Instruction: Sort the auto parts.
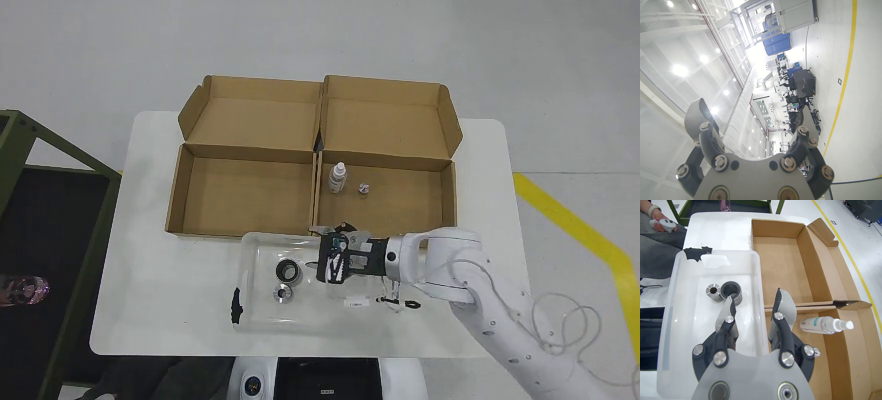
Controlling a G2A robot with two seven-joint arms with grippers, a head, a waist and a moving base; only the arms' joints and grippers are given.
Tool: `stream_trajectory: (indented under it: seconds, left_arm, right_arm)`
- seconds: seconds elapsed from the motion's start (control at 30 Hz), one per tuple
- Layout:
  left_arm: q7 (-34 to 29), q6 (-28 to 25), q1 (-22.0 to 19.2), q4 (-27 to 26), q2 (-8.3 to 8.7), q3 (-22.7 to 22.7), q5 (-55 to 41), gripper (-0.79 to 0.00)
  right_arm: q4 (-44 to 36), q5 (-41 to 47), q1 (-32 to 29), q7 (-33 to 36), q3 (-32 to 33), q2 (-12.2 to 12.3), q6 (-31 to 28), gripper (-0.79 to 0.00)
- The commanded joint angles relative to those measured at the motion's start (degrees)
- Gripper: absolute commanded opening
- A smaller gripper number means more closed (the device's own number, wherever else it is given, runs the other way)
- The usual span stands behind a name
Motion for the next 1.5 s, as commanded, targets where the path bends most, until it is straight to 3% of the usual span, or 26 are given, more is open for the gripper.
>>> stream_trajectory:
  seconds: [0.0, 0.7, 1.47]
  left_arm:
    - [0.0, 0.0, 0.0, 0.0, 0.00, 0.0, 0.0, 0.000]
    - [0.0, 0.0, 0.0, 0.0, 0.00, 0.0, 0.0, 0.000]
    - [0.0, 0.0, 0.0, 0.0, 0.00, 0.0, 0.0, 0.000]
  right_arm:
    - [-0.1, -1.6, -0.2, -1.0, -1.1, -0.2, 0.6, -0.394]
    - [3.8, -10.4, 0.2, -5.2, -11.0, -2.8, 6.7, -0.397]
    - [10.5, -13.5, 1.8, -6.1, -14.4, -5.4, 10.6, -0.394]
